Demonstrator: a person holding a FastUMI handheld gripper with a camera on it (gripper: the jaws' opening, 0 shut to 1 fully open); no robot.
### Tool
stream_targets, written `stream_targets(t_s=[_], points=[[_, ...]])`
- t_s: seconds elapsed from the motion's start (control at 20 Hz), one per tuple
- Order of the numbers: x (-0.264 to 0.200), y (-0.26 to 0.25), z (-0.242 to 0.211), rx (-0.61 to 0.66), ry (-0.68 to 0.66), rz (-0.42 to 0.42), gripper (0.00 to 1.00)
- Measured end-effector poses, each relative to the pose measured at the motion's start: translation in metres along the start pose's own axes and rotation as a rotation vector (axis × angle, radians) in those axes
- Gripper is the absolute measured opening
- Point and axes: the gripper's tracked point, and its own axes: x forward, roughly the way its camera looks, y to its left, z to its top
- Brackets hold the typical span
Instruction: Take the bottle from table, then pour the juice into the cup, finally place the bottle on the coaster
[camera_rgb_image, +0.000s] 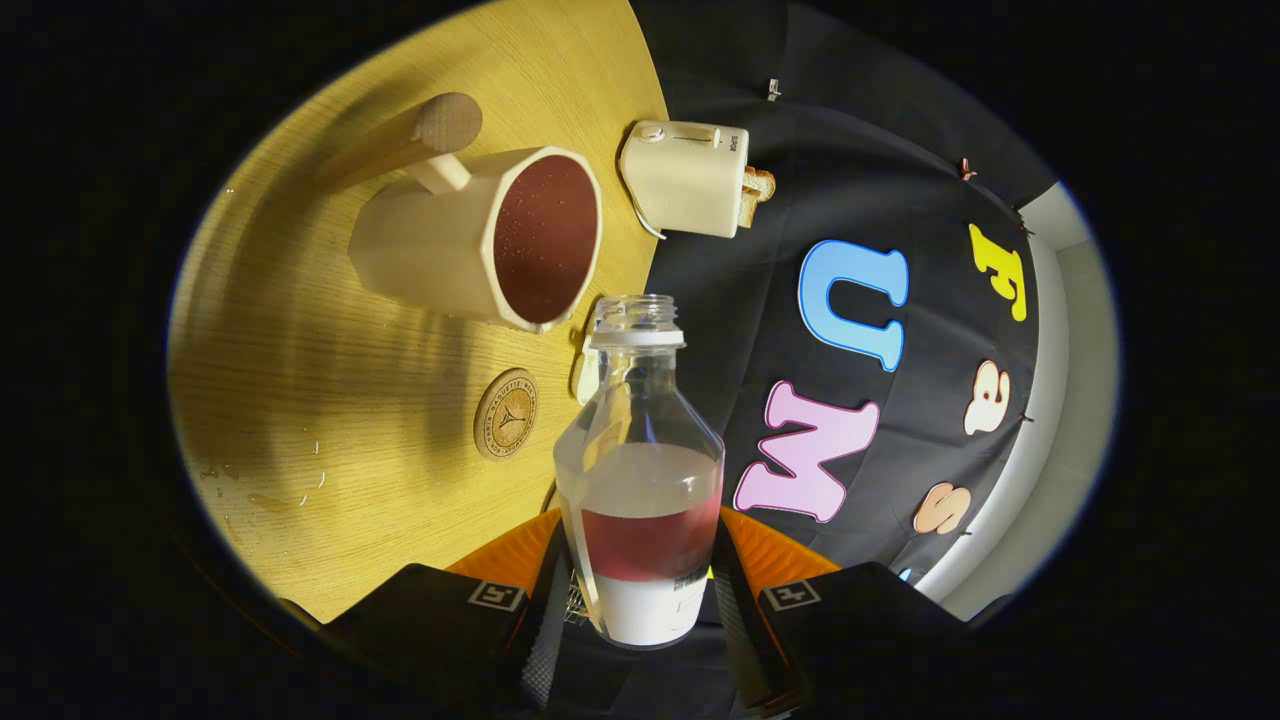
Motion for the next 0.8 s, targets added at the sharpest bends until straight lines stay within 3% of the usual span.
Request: stream_targets(t_s=[0.8], points=[[0.004,-0.0073,0.0034,-0.066,-0.022,-0.019,0.71]])
